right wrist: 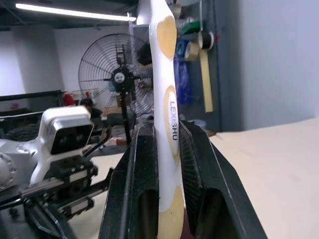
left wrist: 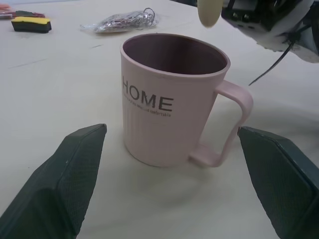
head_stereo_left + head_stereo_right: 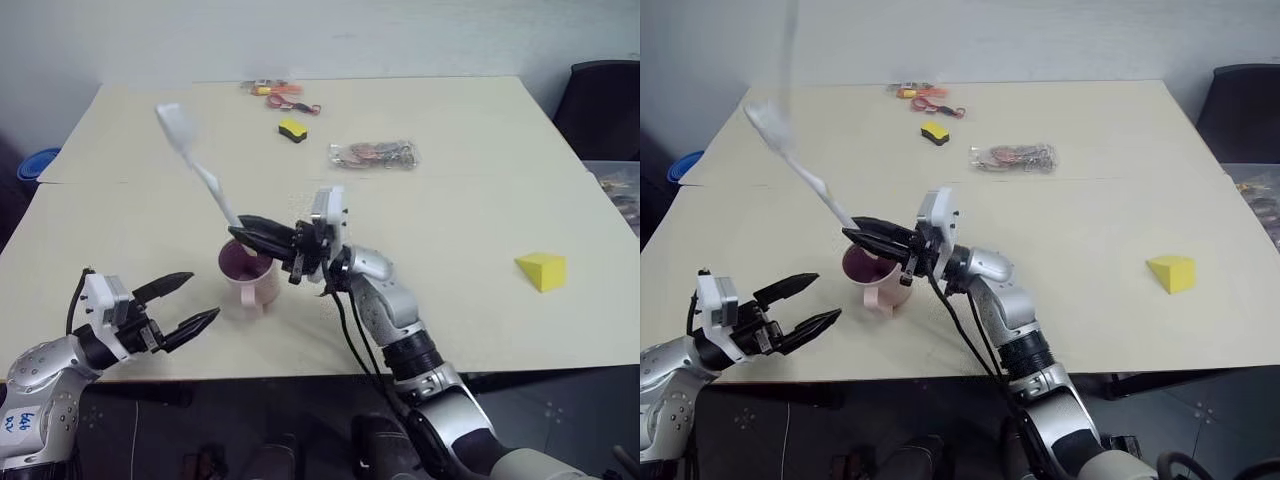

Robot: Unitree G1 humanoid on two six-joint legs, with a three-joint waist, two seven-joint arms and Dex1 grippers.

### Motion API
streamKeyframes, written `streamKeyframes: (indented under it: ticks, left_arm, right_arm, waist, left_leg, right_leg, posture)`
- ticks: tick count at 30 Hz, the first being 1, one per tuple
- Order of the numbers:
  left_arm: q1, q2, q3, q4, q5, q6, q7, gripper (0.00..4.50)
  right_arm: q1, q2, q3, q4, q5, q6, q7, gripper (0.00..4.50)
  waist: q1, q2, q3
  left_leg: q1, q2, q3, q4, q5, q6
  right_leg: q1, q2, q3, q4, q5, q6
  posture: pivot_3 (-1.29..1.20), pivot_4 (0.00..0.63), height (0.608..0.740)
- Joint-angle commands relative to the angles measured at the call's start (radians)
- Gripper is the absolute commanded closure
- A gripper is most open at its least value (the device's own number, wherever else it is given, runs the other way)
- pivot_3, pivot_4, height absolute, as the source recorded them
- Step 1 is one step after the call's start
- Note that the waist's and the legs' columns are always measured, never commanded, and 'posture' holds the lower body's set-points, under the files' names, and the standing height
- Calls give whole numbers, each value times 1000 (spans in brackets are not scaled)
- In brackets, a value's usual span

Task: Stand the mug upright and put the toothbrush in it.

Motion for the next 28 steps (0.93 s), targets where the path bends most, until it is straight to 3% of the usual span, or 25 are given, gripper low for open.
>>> streamKeyframes:
  ticks: [1, 2, 6, 12, 16, 19, 21, 24, 28]
  left_arm:
    - [6, 0, 27, -41, -8, -10, 11, 0]
    - [5, 0, 26, -43, -8, -10, 14, 0]
    - [-5, 4, 24, -43, -8, -8, 19, 0]
    - [-1, 22, 19, -27, 12, -18, -2, 0]
    - [22, 61, 24, -6, 69, -63, -32, 0]
    - [52, 110, 26, 50, 168, -128, -37, 0]
    - [82, 134, 32, 98, 224, -180, -39, 0]
    - [141, 137, 69, 117, 226, -217, -59, 0]
    - [189, 125, 88, 63, 218, -237, -48, 0]
  right_arm:
    - [-24, 25, 4, 48, -3, -66, 36, 4228]
    - [-20, 19, 9, 52, -12, -79, 49, 3496]
    - [-9, -17, -19, 35, -31, -155, 42, 2226]
    - [66, -264, -90, -161, 11, -67, 90, 139]
    - [198, -530, -180, -277, 49, -44, 218, 63]
    - [380, -767, -279, -259, 50, -111, 363, 63]
    - [483, -854, -354, -216, 52, -154, 393, 63]
    - [583, -909, -438, -159, 50, -220, 400, 63]
    - [635, -904, -484, -137, 51, -260, 368, 63]
  waist:
    - [-3, 0, 0]
    - [-5, 0, 0]
    - [-7, 0, 0]
    - [8, 0, 0]
    - [10, 0, 0]
    - [28, 0, 0]
    - [33, 0, 1]
    - [31, 0, 1]
    - [33, -1, 1]
  left_leg:
    - [0, 0, 0, 0, 0, 0]
    - [0, 0, 0, 0, 0, 0]
    - [0, 0, 0, 0, 0, 0]
    - [0, 0, 0, 0, 0, 0]
    - [-1, 0, 0, -1, 0, 0]
    - [-1, 0, 0, -2, -1, 1]
    - [-1, 0, 2, -2, -1, 2]
    - [0, 2, 6, -2, -1, 2]
    - [1, 4, 9, -2, -1, 1]
  right_leg:
    - [0, 0, 0, 0, 0, 0]
    - [0, 0, 0, 0, 0, 0]
    - [0, 0, 0, 0, 0, 0]
    - [0, 0, 0, -1, 0, 0]
    - [1, 0, 0, -8, 0, 0]
    - [1, 0, 0, -10, 0, 0]
    - [1, 0, 1, -11, 0, 0]
    - [1, 0, 4, -11, 0, 0]
    - [2, 1, 4, -10, 0, 0]
  posture:
    - [0, 150, 740]
    - [0, 150, 740]
    - [0, 150, 740]
    - [0, 150, 740]
    - [0, 150, 740]
    - [0, 150, 740]
    - [0, 150, 740]
    - [0, 150, 740]
    - [0, 150, 740]
